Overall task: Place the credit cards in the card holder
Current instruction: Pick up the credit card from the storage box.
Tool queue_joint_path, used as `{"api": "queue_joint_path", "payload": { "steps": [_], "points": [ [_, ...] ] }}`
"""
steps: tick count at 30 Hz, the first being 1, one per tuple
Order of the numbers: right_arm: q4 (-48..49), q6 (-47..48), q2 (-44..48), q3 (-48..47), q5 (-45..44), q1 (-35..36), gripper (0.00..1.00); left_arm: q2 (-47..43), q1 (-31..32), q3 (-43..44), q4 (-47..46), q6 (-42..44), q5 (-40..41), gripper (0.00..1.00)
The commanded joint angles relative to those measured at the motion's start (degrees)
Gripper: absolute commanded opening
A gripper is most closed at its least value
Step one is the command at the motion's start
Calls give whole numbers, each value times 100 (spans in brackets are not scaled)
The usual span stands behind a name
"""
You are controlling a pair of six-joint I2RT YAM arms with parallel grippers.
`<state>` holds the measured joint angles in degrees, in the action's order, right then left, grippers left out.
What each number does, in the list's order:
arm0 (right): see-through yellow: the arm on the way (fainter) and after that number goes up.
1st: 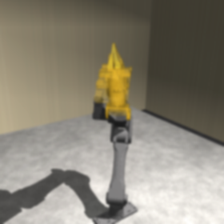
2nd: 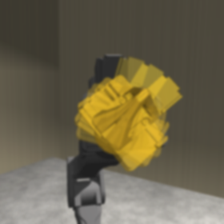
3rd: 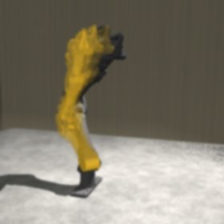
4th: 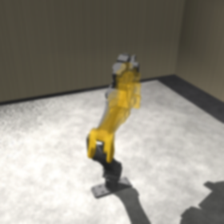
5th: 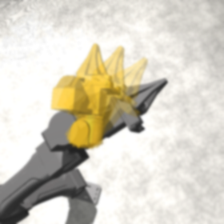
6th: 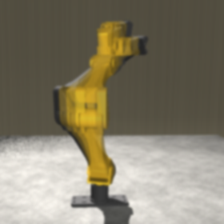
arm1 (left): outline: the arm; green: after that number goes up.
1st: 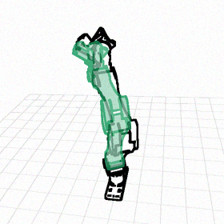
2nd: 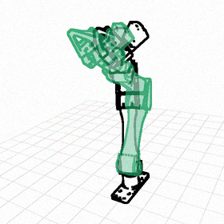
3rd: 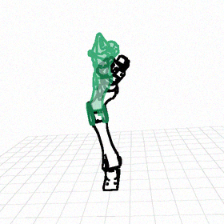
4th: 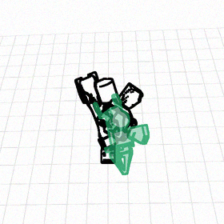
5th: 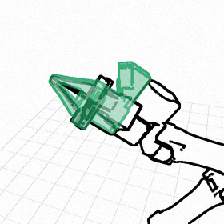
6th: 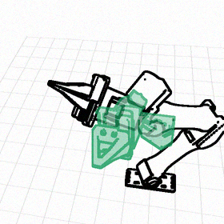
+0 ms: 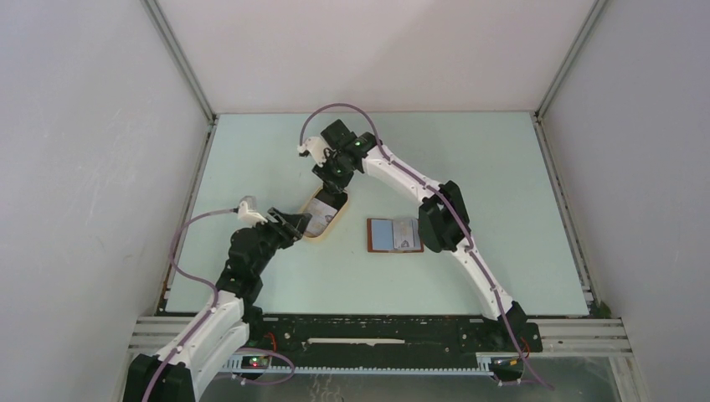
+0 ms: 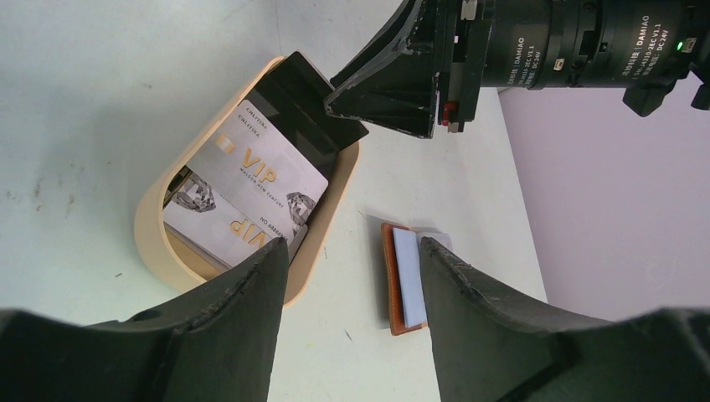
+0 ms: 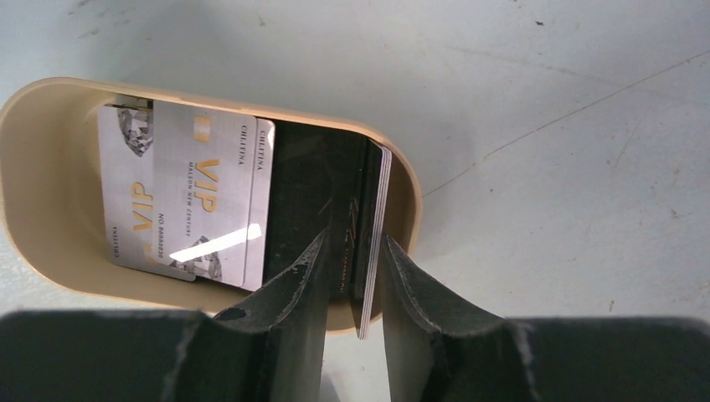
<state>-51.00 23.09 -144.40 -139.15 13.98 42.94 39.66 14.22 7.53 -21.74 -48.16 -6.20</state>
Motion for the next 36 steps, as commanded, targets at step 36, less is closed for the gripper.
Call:
{"api": "queue_joint_path", "payload": {
  "steps": [36],
  "points": [
    [-145, -156, -129, -153, 570, -22, 38, 91, -42, -258, -382, -300, -15, 64]
  ]
}}
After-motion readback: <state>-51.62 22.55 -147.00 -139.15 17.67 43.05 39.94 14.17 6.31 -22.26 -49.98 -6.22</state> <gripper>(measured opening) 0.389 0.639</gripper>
